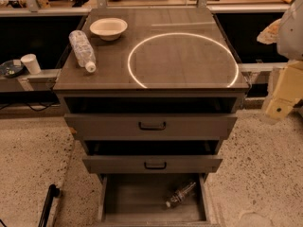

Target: Pick water bottle from bottom drawer and place on counter

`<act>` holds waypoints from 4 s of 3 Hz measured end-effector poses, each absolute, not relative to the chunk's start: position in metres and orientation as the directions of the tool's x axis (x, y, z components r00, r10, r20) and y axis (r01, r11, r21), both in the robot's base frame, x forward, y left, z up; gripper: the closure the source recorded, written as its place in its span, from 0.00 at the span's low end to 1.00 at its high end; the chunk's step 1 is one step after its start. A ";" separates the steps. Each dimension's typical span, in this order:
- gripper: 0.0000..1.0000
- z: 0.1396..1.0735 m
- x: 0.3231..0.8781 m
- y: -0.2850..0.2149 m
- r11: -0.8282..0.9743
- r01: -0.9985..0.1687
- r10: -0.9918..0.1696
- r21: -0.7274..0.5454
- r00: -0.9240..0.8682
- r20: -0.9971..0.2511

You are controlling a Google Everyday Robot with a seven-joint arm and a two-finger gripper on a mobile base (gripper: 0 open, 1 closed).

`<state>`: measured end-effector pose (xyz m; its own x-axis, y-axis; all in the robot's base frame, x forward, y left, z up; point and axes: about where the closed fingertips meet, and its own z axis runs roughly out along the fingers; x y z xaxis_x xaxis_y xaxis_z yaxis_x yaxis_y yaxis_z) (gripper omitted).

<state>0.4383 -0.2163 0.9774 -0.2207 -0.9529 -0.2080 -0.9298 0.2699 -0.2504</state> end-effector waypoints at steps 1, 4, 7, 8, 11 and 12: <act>0.00 0.977 0.438 -0.216 0.270 -0.930 -0.953 -0.250 -0.221 -0.208; 0.00 0.832 0.427 -0.271 0.441 -0.887 -0.766 -0.136 -0.293 -0.572; 0.00 0.779 0.437 -0.253 0.376 -0.909 -0.756 -0.180 -0.189 -0.627; 0.00 0.702 0.450 -0.207 0.313 -0.932 -0.727 -0.185 -0.110 -0.677; 0.00 0.517 0.421 -0.150 0.073 -0.983 -0.833 -0.171 0.034 -0.552; 0.00 0.517 0.421 -0.150 0.073 -0.983 -0.833 -0.171 0.034 -0.552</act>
Offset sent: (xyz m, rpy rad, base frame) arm 0.0011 -0.0230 -0.0267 0.0140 0.0277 -0.0507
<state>0.4209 -0.1502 0.5168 0.0336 -0.8334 -0.5517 -0.9826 0.0733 -0.1705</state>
